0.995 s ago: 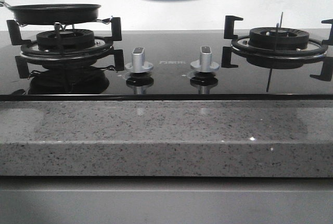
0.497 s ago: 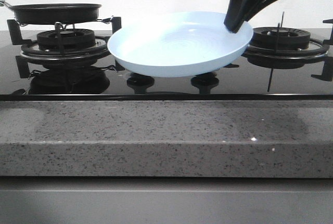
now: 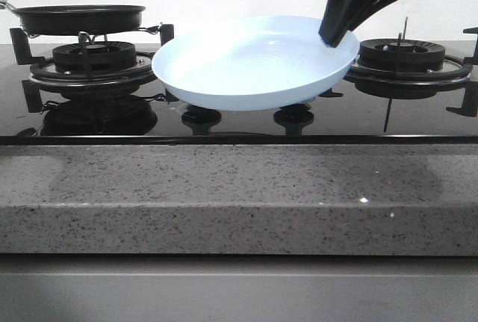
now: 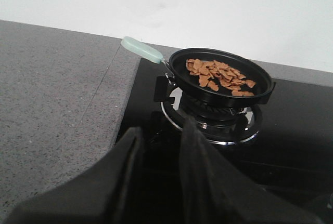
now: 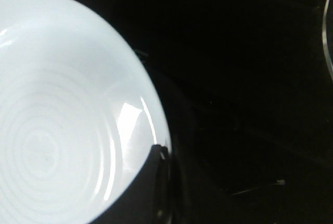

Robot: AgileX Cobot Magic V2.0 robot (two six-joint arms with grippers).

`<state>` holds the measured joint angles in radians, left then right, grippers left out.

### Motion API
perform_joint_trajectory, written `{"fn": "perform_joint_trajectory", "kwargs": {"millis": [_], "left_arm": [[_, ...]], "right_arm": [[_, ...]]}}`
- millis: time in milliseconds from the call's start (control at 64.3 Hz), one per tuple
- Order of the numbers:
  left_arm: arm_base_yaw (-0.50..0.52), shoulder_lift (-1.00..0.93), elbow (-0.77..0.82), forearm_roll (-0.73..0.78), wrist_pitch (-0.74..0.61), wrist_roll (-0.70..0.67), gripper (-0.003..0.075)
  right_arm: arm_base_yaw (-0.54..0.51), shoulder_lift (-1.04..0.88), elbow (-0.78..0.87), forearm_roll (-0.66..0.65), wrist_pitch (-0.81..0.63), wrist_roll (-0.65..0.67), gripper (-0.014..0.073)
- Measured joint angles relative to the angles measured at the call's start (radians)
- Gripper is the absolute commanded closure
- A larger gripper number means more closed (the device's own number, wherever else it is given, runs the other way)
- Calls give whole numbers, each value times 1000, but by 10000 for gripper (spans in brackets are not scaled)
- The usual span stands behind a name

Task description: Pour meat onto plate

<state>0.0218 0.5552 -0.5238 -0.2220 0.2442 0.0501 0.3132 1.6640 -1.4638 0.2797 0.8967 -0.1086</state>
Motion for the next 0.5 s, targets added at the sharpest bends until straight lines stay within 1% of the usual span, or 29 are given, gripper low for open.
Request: {"fn": "perform_joint_trajectory", "kwargs": {"millis": [93, 202, 326, 420, 497], "left_arm": [[0, 12, -20, -9, 27, 0, 531], [7, 66, -88, -12, 93, -18, 529], [58, 198, -201, -15, 182, -50, 507], [104, 321, -272, -30, 220, -50, 439], [125, 415, -323, -67, 243, -36, 349]], "right_arm": [[0, 0, 0, 0, 0, 0, 654], [0, 0, 0, 1, 0, 0, 654], [0, 0, 0, 1, 0, 0, 654], [0, 0, 0, 2, 0, 0, 654], [0, 0, 0, 2, 0, 0, 654]]}}
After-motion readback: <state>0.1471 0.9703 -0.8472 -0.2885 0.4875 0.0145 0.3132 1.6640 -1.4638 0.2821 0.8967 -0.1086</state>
